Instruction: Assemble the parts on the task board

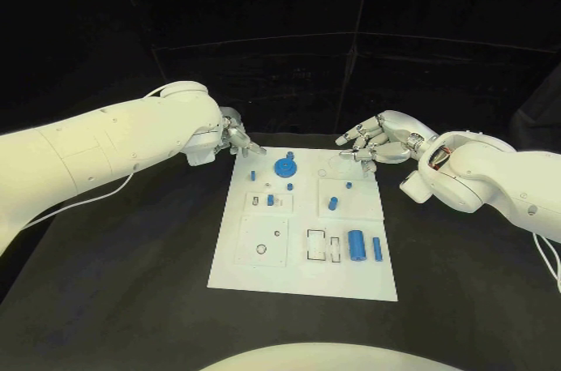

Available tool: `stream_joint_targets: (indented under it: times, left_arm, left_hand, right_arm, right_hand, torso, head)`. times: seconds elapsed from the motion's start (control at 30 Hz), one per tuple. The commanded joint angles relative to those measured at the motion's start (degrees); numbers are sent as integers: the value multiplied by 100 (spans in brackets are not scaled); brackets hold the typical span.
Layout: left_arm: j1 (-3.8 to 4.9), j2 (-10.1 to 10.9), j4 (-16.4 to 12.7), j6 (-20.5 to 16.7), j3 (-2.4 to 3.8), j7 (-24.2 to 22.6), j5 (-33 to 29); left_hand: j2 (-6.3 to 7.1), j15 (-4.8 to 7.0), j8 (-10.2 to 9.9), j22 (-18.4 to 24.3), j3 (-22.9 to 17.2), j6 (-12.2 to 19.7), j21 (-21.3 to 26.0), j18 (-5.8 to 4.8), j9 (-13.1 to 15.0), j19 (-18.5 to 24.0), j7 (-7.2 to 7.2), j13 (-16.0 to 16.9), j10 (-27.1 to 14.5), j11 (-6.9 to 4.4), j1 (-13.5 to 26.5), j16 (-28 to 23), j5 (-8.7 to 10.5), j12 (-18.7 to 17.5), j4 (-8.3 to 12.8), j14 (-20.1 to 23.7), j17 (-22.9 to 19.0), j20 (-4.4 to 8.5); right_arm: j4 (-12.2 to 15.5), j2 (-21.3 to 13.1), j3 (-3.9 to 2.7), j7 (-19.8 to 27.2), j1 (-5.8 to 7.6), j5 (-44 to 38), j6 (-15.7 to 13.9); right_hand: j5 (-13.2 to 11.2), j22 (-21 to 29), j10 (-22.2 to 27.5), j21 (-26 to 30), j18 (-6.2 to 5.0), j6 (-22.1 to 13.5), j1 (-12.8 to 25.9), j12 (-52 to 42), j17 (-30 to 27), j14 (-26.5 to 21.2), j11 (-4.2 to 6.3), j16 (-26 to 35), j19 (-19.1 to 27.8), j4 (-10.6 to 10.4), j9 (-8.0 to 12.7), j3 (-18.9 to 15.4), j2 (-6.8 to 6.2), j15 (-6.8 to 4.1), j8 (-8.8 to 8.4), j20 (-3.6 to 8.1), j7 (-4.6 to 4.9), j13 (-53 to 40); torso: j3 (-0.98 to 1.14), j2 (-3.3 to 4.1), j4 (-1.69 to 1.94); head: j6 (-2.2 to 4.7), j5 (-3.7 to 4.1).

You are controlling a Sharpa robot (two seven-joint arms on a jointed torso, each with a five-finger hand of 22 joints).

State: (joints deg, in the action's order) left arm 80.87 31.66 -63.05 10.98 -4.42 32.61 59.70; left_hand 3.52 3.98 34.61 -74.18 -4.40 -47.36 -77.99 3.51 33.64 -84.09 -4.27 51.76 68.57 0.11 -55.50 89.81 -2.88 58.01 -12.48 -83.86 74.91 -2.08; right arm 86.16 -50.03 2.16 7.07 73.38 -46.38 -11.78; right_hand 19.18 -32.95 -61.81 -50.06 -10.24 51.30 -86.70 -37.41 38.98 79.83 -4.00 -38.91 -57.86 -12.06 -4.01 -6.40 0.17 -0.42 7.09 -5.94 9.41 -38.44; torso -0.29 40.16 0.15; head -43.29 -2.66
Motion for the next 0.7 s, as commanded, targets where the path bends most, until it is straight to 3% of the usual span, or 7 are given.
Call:
stream_joint_targets:
  times: [0.03,0.4,0.7]
  left_arm:
    - [-58,-117,218,279,-14,-170,105]
    - [-244,-439,734,365,-90,-258,111]
    - [-289,-531,844,554,-100,-254,111]
  left_hand:
    - [-16,-39,-6,-13,54,-50,-5,3,-7,5,-12,18,-10,8,-67,19,13,47,-12,-614,1509,-39]
    - [-144,-22,55,-67,196,-148,-39,-6,-12,-19,19,117,58,-17,-161,19,12,163,-72,-614,1509,-30]
    - [-245,-2,107,-104,260,-215,-62,-13,-10,-34,48,165,98,-41,-313,19,11,226,-48,-614,1509,-15]
  right_arm:
    - [-5,17,-4,59,10,-4,37]
    - [-9,31,-4,59,10,-55,40]
    - [-10,36,-4,59,10,-59,41]
  right_hand:
    - [24,10,42,22,-23,-30,12,18,6,-39,-14,18,-14,-41,-1,-3,5,18,37,-8,-9,7]
    - [24,10,42,22,-23,-30,12,18,6,-39,-14,18,-14,-41,-1,-3,5,18,37,-8,-9,7]
    - [31,13,44,29,-24,-31,0,17,9,-38,-14,23,-13,-39,-1,2,9,18,40,-9,-10,11]
  torso:
    - [6,1,0]
    - [6,-1,-8]
    - [10,-4,-6]
  head:
    - [-13,-9]
    - [-10,-22]
    - [-31,-25]
